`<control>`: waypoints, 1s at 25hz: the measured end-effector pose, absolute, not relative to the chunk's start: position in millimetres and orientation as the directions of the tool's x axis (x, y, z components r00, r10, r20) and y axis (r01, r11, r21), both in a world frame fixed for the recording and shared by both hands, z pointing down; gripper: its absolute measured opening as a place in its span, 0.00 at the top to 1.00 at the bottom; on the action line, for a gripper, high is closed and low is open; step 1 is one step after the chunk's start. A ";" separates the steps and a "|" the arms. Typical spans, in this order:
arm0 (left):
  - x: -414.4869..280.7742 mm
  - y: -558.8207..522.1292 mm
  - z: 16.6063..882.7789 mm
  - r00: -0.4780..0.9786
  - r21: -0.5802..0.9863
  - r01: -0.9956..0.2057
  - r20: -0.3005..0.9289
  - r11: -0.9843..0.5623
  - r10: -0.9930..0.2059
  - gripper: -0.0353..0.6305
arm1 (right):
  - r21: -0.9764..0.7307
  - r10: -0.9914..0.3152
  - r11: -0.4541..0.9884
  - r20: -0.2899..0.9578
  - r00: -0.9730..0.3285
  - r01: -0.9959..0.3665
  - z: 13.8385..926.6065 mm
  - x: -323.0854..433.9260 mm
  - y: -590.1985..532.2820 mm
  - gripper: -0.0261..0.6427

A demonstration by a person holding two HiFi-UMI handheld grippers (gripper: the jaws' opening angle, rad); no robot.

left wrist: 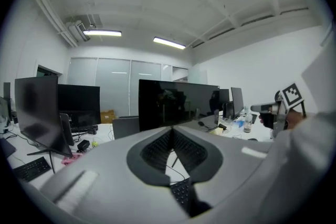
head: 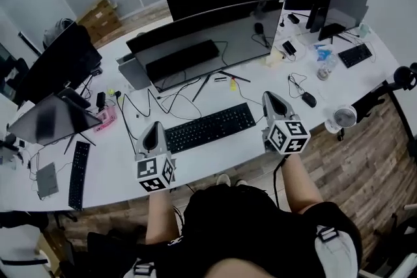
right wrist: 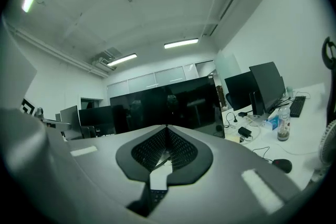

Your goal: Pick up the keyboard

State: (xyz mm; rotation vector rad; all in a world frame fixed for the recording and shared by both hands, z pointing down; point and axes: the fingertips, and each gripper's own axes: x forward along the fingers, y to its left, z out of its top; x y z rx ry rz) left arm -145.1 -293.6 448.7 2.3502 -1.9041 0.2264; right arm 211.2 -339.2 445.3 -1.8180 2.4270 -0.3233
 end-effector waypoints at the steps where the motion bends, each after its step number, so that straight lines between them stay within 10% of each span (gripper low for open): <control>1: -150.7 -298.4 453.1 0.195 -0.004 -0.980 0.192 -0.200 -0.962 0.87 | -0.223 -0.956 0.265 0.063 -0.285 -0.938 448.4 212.3 -347.7 0.97; 8: -186.4 -317.5 492.4 0.166 0.057 -0.986 0.320 -0.156 -0.933 0.85 | -0.247 -0.922 0.297 0.176 -0.344 -0.923 488.4 211.0 -384.7 0.97; 13: -208.8 -325.3 543.6 0.231 0.225 -0.964 0.451 -0.141 -0.862 0.68 | -0.387 -0.834 0.347 0.290 -0.470 -0.854 541.3 211.9 -411.9 0.74; 25: -230.7 -305.7 712.6 0.321 0.348 -0.935 0.743 -0.071 -0.587 0.61 | -0.524 -0.609 0.233 0.579 -0.543 -0.819 703.7 211.7 -423.3 0.73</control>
